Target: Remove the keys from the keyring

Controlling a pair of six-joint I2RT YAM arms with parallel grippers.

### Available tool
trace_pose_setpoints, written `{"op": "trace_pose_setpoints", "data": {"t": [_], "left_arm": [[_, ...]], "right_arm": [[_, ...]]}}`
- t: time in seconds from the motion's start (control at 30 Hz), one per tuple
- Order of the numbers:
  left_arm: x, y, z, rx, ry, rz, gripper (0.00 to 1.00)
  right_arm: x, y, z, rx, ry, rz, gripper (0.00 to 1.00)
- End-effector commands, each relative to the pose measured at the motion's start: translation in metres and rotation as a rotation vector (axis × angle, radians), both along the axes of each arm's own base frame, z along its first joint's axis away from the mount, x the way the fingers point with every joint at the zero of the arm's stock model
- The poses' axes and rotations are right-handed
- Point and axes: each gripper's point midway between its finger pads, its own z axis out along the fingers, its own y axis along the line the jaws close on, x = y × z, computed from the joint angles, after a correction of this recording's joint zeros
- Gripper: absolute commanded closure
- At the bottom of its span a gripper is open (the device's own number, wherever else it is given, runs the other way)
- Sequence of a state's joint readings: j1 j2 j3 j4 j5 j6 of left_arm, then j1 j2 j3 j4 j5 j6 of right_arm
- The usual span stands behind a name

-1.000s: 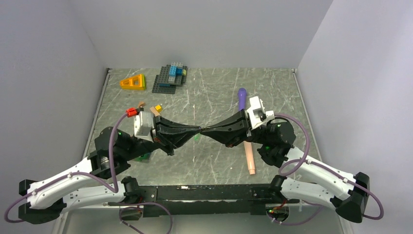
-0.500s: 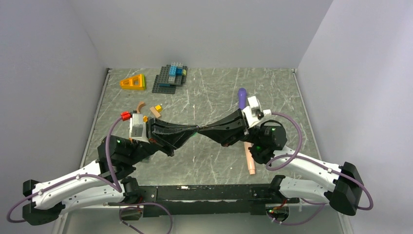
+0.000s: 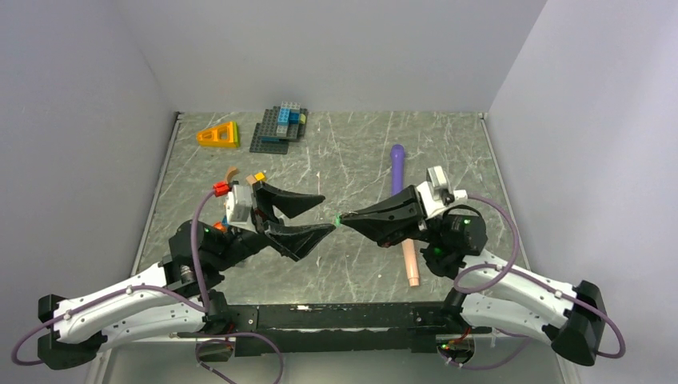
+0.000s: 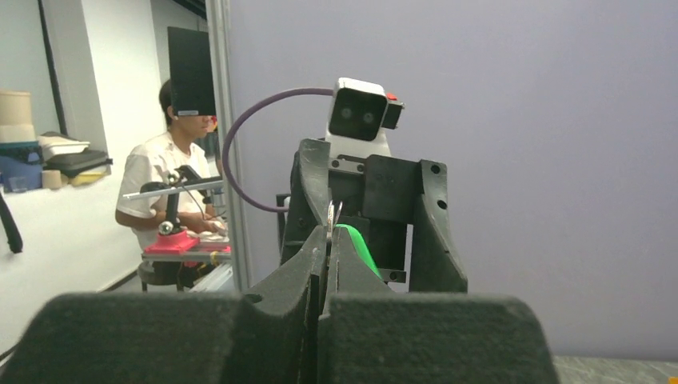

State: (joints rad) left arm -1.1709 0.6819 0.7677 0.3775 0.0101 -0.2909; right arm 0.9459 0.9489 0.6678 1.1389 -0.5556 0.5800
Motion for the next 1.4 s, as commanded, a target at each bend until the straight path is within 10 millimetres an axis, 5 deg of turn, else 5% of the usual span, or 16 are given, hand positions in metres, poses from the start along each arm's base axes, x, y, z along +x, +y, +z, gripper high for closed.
{"op": "trace_pose_setpoints", "data": {"t": [0.0,0.57,0.77,1.0,1.37], "left_arm": [[-0.001,0.010,0.007,0.067,-0.024,0.030,0.28],[-0.010,0.041,-0.048,0.445,-0.055,0.045,0.26],[-0.009,0.050,-0.076,0.526,-0.031,0.060,0.26],[-0.012,0.036,-0.100,0.603,-0.021,0.003,0.30],[-0.019,0.035,-0.109,0.638,-0.003,-0.039,0.43]], "right_arm": [[-0.001,-0.009,-0.009,-0.051,-0.013,-0.060,1.00],[0.012,0.014,-0.108,-0.574,0.091,-0.082,1.00],[-0.001,0.021,-0.119,-0.662,0.080,0.031,1.00],[-0.020,0.041,-0.132,-0.743,0.045,0.128,1.00],[-0.029,0.069,-0.144,-0.811,0.000,0.090,1.00]]}}
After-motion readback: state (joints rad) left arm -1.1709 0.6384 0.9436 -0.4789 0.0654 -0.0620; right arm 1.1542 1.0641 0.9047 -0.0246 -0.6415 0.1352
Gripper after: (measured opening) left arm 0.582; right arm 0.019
